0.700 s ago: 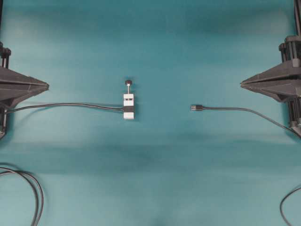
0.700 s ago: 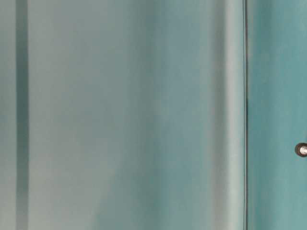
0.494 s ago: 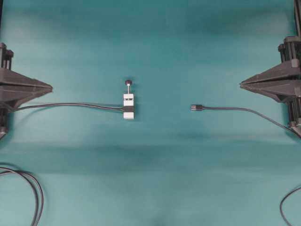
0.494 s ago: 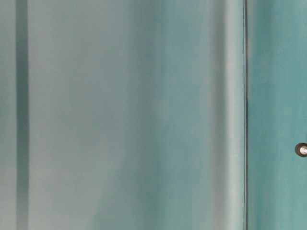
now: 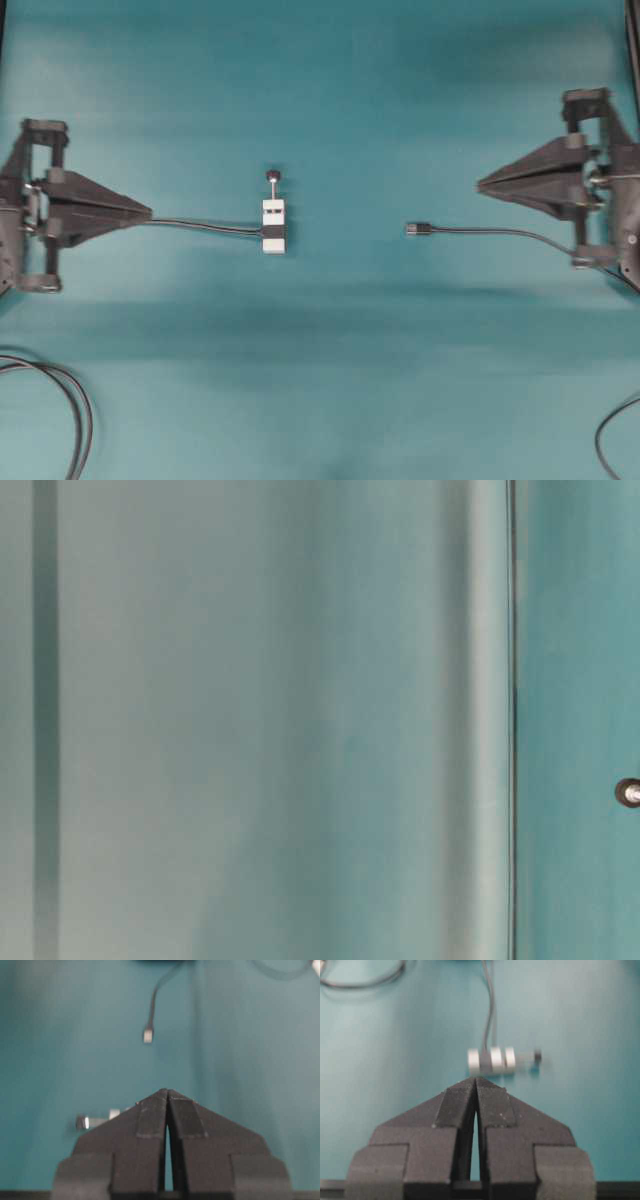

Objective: Insert the USB cable into the female connector supported by the left arm.
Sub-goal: 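Lower the left gripper over the white clamp and the right gripper over the USB plug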

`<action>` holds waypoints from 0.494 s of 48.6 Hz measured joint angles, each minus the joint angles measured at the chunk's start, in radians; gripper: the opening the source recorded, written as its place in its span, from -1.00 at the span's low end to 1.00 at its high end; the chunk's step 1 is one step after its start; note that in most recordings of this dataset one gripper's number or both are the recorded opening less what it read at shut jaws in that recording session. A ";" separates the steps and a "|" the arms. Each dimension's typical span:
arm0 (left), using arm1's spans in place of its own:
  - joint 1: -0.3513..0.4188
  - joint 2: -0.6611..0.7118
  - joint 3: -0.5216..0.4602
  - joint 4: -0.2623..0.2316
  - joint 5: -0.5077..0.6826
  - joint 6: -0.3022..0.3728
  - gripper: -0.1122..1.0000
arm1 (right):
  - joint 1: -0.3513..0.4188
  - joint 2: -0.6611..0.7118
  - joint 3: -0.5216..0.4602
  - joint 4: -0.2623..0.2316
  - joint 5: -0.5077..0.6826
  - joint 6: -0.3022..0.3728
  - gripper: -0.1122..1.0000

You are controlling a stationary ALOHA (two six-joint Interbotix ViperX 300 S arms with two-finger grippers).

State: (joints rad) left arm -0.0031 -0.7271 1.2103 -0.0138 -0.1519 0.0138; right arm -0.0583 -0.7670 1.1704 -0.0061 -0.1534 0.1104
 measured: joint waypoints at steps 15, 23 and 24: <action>0.049 0.127 0.081 -0.002 -0.170 -0.002 -0.05 | -0.008 0.249 -0.002 -0.002 -0.078 0.051 -0.80; 0.069 0.218 0.094 -0.002 -0.225 -0.002 0.77 | -0.021 0.380 0.000 -0.003 -0.153 0.049 -0.80; 0.069 0.230 0.094 -0.002 -0.229 -0.002 0.82 | -0.023 0.400 0.002 -0.003 -0.163 0.049 -0.80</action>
State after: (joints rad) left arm 0.0660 -0.4970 1.3039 -0.0153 -0.3804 0.0123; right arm -0.0813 -0.3666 1.1720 -0.0092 -0.3160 0.1595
